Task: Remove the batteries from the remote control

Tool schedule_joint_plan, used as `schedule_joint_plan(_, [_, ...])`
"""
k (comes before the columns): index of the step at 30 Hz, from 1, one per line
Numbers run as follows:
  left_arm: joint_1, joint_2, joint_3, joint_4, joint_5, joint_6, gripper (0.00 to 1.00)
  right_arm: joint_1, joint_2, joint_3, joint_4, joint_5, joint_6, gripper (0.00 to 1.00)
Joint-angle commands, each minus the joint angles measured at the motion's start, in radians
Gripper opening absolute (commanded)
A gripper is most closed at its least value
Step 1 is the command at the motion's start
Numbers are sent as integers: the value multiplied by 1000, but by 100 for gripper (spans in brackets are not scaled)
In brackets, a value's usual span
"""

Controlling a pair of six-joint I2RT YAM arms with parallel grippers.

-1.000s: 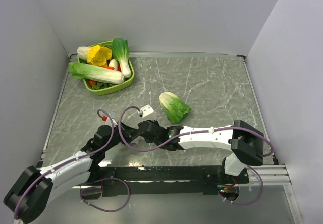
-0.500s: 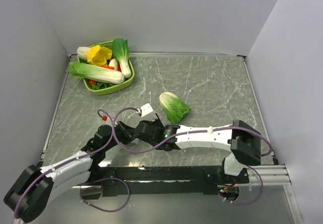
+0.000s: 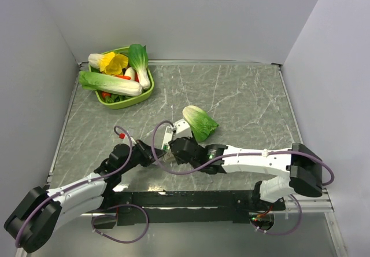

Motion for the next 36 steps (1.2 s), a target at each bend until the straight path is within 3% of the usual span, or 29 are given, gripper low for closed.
schedule_joint_plan(1, [-15,16,10,-29,-15,2,1,-33,-57,-4,211,-188,-63,59])
schedule_joint_plan(12, [-18,13,10,-34,-22,5,1,-96,-7,-18,273,-315,-45,61])
schedule_joint_plan(36, [-21,7,24,-59,-28,10,1,-98,75,-29,262,-314,-34,60])
